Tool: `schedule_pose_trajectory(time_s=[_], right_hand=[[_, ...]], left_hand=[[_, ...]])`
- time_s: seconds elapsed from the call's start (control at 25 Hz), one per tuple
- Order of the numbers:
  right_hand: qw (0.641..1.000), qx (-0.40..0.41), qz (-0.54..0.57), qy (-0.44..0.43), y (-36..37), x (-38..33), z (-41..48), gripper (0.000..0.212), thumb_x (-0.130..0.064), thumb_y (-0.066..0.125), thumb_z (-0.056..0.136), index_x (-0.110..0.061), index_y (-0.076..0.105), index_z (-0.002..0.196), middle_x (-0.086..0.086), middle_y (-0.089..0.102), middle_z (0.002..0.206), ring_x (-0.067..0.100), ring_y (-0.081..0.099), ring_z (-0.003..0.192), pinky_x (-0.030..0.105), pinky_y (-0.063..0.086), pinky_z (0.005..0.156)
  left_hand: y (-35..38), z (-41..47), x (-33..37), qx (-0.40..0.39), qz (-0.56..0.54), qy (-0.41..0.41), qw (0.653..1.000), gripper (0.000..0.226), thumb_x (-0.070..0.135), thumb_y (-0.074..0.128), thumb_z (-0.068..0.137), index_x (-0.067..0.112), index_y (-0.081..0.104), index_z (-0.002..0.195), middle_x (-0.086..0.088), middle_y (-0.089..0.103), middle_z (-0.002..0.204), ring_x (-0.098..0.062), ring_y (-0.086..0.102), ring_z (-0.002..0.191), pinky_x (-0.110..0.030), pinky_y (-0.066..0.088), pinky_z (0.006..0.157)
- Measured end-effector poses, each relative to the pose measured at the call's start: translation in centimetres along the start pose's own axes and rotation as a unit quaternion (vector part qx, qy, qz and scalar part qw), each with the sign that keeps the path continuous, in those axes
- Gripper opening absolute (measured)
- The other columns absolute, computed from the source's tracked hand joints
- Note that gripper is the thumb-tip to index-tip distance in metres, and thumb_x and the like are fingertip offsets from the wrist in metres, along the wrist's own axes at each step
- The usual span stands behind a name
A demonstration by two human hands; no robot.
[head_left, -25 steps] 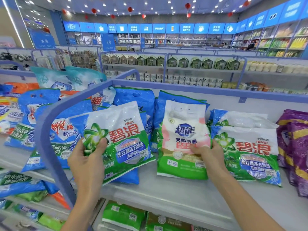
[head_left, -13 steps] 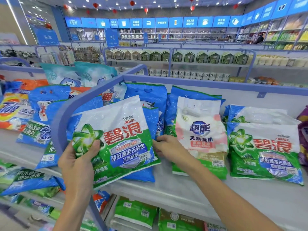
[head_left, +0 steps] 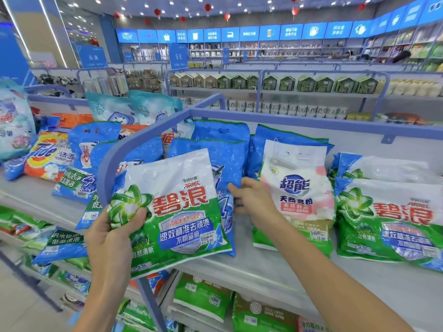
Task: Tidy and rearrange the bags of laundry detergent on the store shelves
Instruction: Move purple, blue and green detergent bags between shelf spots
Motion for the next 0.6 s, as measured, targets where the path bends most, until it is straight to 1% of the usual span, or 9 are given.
schedule_pose_trajectory(time_s=[0.04,0.12,0.24,0.32,0.4,0.44,0.48,0.52,0.6], right_hand=[[1.000,0.010,-0.004,-0.020,-1.0,-1.3,-0.5,0.008,-0.010,0.067,0.096,-0.005,0.062,0.093,0.010,0.065,0.080,0.017,0.059,0.054,0.030,0.050,0.055],[0.998,0.026,-0.010,-0.060,-3.6,-3.7,-2.1,0.005,-0.007,0.064,0.097,-0.003,0.066,0.094,0.007,0.070,0.082,0.020,0.063,0.061,0.032,0.051,0.058],[0.993,0.066,-0.003,-0.103,-8.8,-5.6,-5.1,0.016,-0.005,0.061,0.098,-0.016,0.071,0.094,-0.004,0.076,0.083,0.013,0.072,0.063,0.028,0.058,0.053],[0.988,0.094,0.000,-0.123,-12.1,-6.5,-6.6,0.017,-0.007,0.061,0.099,-0.016,0.071,0.090,-0.007,0.075,0.079,0.007,0.070,0.059,0.021,0.053,0.050],[0.985,0.134,0.000,-0.112,-15.4,-6.5,-6.6,0.017,-0.009,0.059,0.100,-0.015,0.068,0.086,-0.011,0.071,0.065,0.003,0.061,0.046,0.014,0.044,0.042],[0.982,0.161,0.002,-0.099,-17.1,-6.0,-6.5,0.017,-0.011,0.059,0.100,-0.014,0.067,0.086,-0.011,0.070,0.061,0.003,0.059,0.045,0.013,0.042,0.040],[0.976,0.198,-0.004,-0.090,-18.7,-5.4,-6.6,0.015,-0.013,0.060,0.099,-0.011,0.066,0.086,-0.008,0.070,0.062,0.008,0.062,0.049,0.015,0.043,0.042],[0.968,0.232,-0.036,-0.090,-20.2,-4.7,-6.6,0.016,-0.016,0.061,0.097,-0.005,0.065,0.086,-0.001,0.071,0.066,0.017,0.067,0.058,0.021,0.048,0.049],[0.947,0.267,-0.163,-0.078,-21.8,-2.9,-6.4,0.032,-0.028,0.062,0.092,0.003,0.062,0.088,0.016,0.072,0.079,0.036,0.070,0.076,0.041,0.051,0.066]], left_hand=[[0.0,-0.2,-0.2,0.002,0.002,-0.003,1.000,0.020,0.001,0.072,0.087,0.020,0.074,0.090,0.001,0.080,0.082,-0.018,0.076,0.068,-0.033,0.062,0.053],[0.1,-0.6,-0.8,0.005,0.001,-0.013,1.000,0.020,0.002,0.072,0.087,0.020,0.074,0.093,0.000,0.080,0.086,-0.020,0.077,0.070,-0.035,0.063,0.054],[0.3,-0.8,-1.4,0.007,-0.009,-0.030,0.999,0.021,0.001,0.072,0.086,0.021,0.073,0.092,-0.001,0.080,0.087,-0.022,0.077,0.070,-0.037,0.063,0.054],[0.3,-0.9,-1.5,0.007,-0.011,-0.031,0.999,0.023,0.000,0.071,0.086,0.022,0.073,0.089,0.000,0.080,0.086,-0.021,0.077,0.069,-0.036,0.063,0.055],[0.2,-0.9,-1.7,0.005,-0.012,-0.032,0.999,0.023,-0.002,0.071,0.086,0.021,0.073,0.090,0.000,0.080,0.085,-0.021,0.077,0.069,-0.036,0.063,0.055],[0.3,-0.9,-1.9,0.001,-0.009,-0.035,0.999,0.023,-0.002,0.071,0.086,0.021,0.073,0.092,-0.001,0.080,0.086,-0.022,0.077,0.069,-0.037,0.064,0.056],[0.4,-0.9,-2.1,-0.003,-0.007,-0.038,0.999,0.023,-0.001,0.071,0.086,0.021,0.073,0.093,-0.002,0.080,0.088,-0.023,0.077,0.070,-0.039,0.064,0.057],[0.4,-1.0,-2.3,-0.006,-0.007,-0.042,0.999,0.024,-0.001,0.071,0.085,0.021,0.073,0.094,-0.004,0.080,0.089,-0.024,0.077,0.072,-0.040,0.064,0.059],[0.6,-1.3,-2.6,-0.013,-0.011,-0.050,0.999,0.025,-0.001,0.071,0.085,0.022,0.073,0.095,-0.004,0.080,0.091,-0.026,0.077,0.073,-0.044,0.064,0.061]])
Point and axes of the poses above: each hand's wrist, its own z-axis towards the middle knuckle, its own y-axis out of the palm, x = y × z, the point moved 9 cm from there along z, towards the middle knuckle
